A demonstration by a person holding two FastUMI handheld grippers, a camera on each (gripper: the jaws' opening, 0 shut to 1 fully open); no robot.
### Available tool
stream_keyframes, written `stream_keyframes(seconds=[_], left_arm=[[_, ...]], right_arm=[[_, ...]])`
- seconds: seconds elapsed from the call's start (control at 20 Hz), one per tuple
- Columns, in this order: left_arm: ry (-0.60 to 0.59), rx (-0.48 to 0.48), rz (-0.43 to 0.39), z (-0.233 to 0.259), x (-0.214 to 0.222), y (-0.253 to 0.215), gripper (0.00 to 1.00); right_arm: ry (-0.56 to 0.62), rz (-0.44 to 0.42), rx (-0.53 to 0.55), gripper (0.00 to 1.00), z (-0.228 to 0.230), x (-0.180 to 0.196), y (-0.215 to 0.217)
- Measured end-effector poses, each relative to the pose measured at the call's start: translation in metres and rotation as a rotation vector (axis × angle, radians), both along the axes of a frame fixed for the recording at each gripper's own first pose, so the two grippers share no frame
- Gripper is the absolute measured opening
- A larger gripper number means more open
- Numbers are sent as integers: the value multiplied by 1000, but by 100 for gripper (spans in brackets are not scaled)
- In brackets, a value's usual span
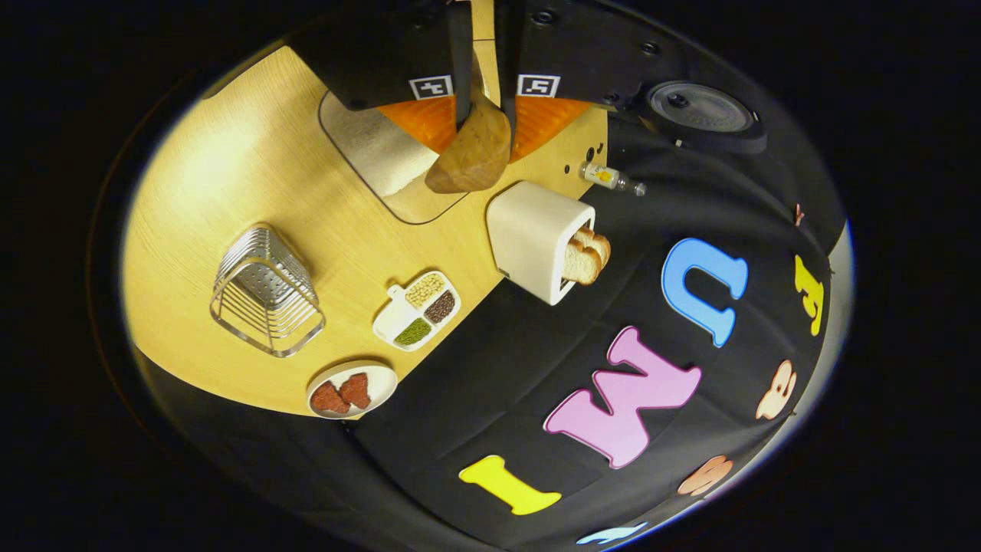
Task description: Close the left gripper, press the button to open the rice cooker; take a wooden spoon from the chopstick holder with the right hand, scoop a spoonful of rice and pour it into the rice cooker, then put the wooden spoon back into the chopstick holder.
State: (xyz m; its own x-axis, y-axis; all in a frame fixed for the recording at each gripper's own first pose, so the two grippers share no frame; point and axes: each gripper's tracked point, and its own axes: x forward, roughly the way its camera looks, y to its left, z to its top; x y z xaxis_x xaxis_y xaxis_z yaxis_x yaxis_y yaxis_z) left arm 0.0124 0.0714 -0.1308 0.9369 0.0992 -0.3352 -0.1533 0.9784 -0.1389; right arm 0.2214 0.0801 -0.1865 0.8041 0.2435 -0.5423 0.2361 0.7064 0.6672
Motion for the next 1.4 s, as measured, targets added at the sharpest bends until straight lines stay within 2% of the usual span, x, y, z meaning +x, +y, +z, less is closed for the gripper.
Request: stream_keyframes(seconds=[0.25, 0.55, 0.8, 1.1, 1.4], left_arm=[[-16, 10, -8, 7, -3, 4, 95], [-40, 31, -10, 15, -11, 8, 95], [-56, 24, 14, 21, -18, 19, 95], [-79, 19, 61, 31, -24, 38, 95], [-80, -16, 141, 27, -33, 61, 95]], right_arm=[[13, -119, 101, 16, 15, -4, -35], [10, -169, 218, 16, 42, -3, -38], [-12, -121, 307, 16, 75, 6, -2], [2, -38, 409, 16, 104, 9, 63], [-6, 127, 401, 16, 124, 4, 149]])
